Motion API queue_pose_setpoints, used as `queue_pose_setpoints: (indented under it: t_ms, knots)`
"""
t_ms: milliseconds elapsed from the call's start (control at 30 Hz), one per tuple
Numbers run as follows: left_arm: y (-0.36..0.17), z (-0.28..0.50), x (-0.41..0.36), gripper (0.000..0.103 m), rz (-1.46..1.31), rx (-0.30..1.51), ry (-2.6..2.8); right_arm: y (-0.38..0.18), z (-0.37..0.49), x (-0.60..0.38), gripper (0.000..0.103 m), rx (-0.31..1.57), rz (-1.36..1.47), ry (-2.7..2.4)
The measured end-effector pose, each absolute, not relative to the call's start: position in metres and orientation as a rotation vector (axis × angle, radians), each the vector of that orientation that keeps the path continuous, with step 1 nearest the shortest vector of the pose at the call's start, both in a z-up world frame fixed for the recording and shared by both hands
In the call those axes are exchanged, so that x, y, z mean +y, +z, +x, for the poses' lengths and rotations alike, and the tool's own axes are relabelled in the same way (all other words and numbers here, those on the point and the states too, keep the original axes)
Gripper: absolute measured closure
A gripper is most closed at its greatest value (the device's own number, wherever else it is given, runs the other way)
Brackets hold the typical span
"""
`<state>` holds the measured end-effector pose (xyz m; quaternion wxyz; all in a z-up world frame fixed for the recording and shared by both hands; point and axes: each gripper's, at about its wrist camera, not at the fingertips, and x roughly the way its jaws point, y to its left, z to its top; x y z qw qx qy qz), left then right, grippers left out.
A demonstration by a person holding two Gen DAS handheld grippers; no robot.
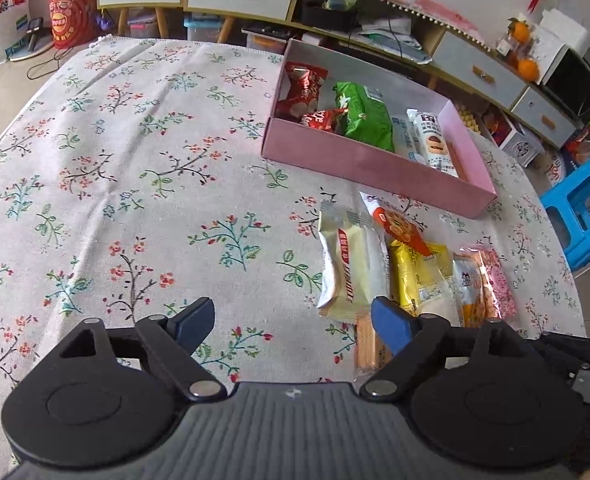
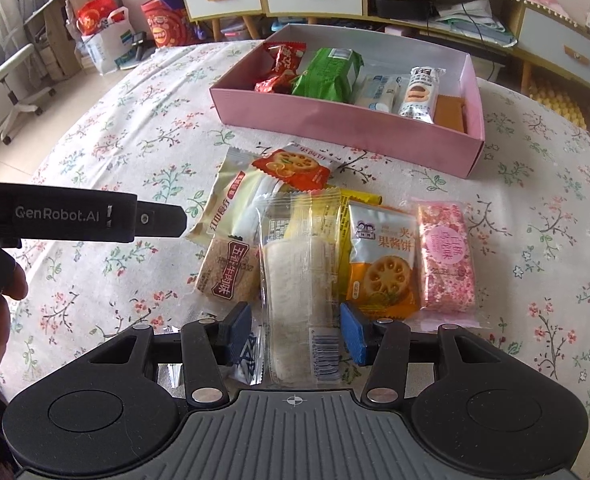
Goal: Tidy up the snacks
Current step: 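Grasp the white bread pack with right tool while left tool grasps the cream wafer pack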
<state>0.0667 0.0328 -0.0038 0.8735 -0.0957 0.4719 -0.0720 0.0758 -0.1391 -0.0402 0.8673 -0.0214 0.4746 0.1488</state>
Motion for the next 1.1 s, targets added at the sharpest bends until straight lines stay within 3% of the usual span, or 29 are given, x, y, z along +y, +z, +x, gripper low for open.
queue_pose_setpoints:
  t_ms: [200,367,600,1100]
  knots:
    - [-0.004,0.067,0.026,0.006,-0.150,0.967,-0.127,-0.042,0.080,-0.136,0.056,0.981,-0.055,0.300]
    - [-0.004,0.068,0.025,0.005,-0.147,0.971,-0.126,-0.041,0.080,-0.136,0.069,0.977,-0.034,0.300]
    - [-0.004,0.069,0.031,0.005,-0.177,0.979,-0.110,-0.038,0.080,-0.137,0.072,0.974,-0.012,0.294]
    - [-0.007,0.078,0.035,0.005,-0.263,0.989,-0.115,0.026,0.082,-0.197,0.073,0.825,0.265,0.261]
